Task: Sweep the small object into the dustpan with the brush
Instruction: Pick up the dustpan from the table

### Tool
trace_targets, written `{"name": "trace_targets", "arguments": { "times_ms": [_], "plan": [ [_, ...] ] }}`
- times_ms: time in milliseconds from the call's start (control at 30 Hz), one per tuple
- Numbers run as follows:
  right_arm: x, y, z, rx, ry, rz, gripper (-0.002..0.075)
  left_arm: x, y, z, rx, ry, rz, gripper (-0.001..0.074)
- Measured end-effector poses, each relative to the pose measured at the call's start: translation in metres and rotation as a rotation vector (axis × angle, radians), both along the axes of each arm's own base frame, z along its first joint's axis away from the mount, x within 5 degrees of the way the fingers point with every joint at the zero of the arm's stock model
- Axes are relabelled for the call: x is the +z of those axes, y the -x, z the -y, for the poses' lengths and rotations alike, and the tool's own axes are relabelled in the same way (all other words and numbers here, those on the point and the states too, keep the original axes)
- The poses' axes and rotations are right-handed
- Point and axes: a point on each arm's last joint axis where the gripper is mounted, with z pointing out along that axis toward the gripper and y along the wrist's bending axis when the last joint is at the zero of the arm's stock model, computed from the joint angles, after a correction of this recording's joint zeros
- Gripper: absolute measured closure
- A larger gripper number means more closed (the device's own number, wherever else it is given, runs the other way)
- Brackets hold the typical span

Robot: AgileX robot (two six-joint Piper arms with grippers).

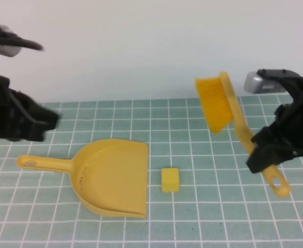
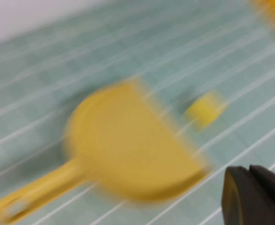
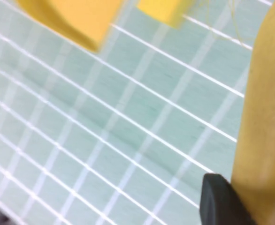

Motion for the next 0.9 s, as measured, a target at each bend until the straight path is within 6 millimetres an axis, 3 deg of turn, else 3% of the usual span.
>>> {"name": "trace_targets", "arguments": {
  "times_ms": [200, 267, 433, 500, 667, 900],
  "plan": [
    [-0.005, 0.009, -0.014, 0.044, 0.160, 0.019, 0.0551, -0.002, -0.046, -0.016, -0.024, -0.321, -0.075, 0.0692],
    [-0.006, 0.014, -0.022, 0.067, 0.182, 0.025, 0.0551, -0.014, -0.065, -0.019, -0.031, -0.386, -0.119, 0.0621],
    [-0.016, 0.017, -0.037, 0.111, 0.208, 0.010, 0.0551, -0.055, -0.103, -0.018, -0.037, -0.421, -0.233, 0.0357],
    [-0.021, 0.016, -0.039, 0.115, 0.216, -0.003, 0.0551, -0.071, -0.112, -0.018, -0.089, -0.461, -0.256, 0.0305],
    [-0.025, 0.013, -0.038, 0.122, 0.249, -0.001, 0.0551, -0.104, -0.129, -0.019, -0.204, -0.536, -0.287, 0.0265],
    [-0.026, 0.013, -0.037, 0.123, 0.253, -0.001, 0.0551, -0.133, -0.141, -0.019, -0.280, -0.607, -0.322, 0.0260]
  ]
}}
